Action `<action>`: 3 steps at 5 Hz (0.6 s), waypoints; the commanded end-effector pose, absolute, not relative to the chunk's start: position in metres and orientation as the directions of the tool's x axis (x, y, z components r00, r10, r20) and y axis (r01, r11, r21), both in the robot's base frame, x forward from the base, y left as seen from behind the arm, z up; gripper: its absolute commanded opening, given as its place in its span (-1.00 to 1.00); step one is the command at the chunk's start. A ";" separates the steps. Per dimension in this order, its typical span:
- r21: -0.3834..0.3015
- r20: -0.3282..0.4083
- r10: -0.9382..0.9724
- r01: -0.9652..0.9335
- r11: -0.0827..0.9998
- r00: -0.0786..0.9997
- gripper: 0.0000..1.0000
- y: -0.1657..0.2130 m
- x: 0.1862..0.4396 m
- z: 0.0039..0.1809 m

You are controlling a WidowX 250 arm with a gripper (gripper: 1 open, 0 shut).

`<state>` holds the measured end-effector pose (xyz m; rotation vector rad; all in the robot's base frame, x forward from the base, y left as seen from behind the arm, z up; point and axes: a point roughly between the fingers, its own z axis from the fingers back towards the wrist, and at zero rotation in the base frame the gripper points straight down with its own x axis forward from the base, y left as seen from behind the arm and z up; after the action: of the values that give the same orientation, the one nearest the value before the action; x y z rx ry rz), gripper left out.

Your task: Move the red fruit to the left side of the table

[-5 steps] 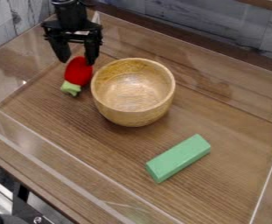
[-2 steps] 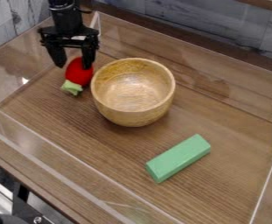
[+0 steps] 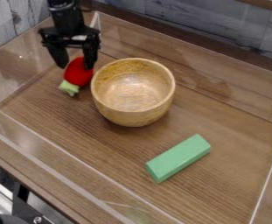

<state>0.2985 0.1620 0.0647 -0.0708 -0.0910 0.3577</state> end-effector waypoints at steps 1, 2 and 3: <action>-0.089 0.163 0.313 -0.302 0.949 0.936 1.00 0.151 0.300 0.094; -0.101 0.182 0.330 -0.316 0.943 0.926 1.00 0.139 0.306 0.120; -0.115 0.202 0.336 -0.319 0.941 0.920 1.00 0.122 0.311 0.145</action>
<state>0.3069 0.1173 0.1241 -0.0987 -0.1517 0.3264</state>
